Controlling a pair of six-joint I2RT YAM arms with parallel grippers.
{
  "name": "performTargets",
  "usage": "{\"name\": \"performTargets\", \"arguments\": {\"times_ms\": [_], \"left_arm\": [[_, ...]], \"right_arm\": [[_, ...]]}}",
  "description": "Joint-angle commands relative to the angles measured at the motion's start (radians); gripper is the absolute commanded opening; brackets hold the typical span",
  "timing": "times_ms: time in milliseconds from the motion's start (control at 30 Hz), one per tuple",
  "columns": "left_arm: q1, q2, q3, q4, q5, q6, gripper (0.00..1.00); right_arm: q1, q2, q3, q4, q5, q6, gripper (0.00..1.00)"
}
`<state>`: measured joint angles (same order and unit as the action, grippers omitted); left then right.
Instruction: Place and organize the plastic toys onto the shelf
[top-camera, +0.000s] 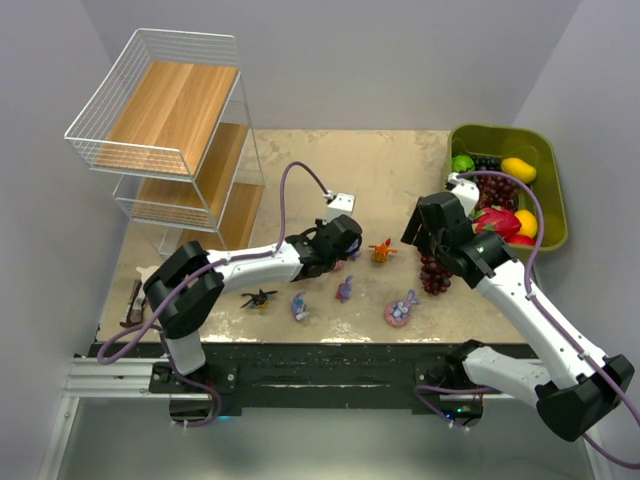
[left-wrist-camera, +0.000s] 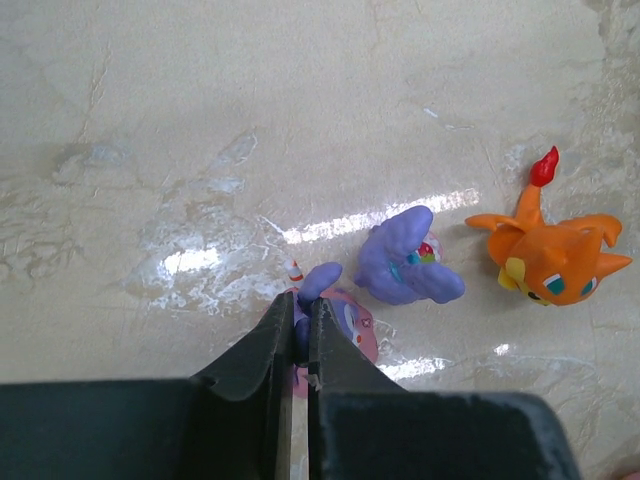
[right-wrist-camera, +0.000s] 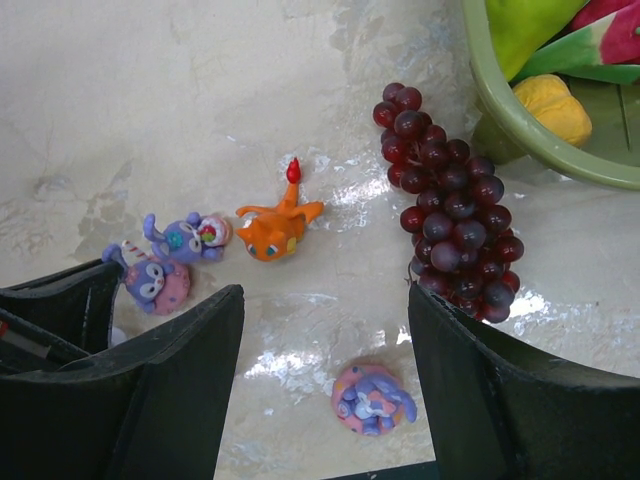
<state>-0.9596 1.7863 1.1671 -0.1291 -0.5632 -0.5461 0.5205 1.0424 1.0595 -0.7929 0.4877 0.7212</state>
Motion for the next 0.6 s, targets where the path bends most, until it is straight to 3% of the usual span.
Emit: {"name": "performTargets", "arguments": {"times_ms": [0, 367, 567], "left_arm": [[0.004, -0.030, 0.058, -0.023, -0.030, 0.003, 0.00], [0.005, -0.275, 0.319, -0.282, -0.076, 0.150, 0.00], [0.005, -0.369, 0.474, -0.308, -0.112, 0.251, 0.00]], "right_arm": [[-0.007, 0.004, 0.019, 0.024, 0.034, -0.006, 0.70], [-0.007, 0.010, 0.031, 0.050, 0.015, -0.017, 0.70], [-0.008, 0.022, 0.037, 0.069, 0.009, -0.025, 0.70]]}}
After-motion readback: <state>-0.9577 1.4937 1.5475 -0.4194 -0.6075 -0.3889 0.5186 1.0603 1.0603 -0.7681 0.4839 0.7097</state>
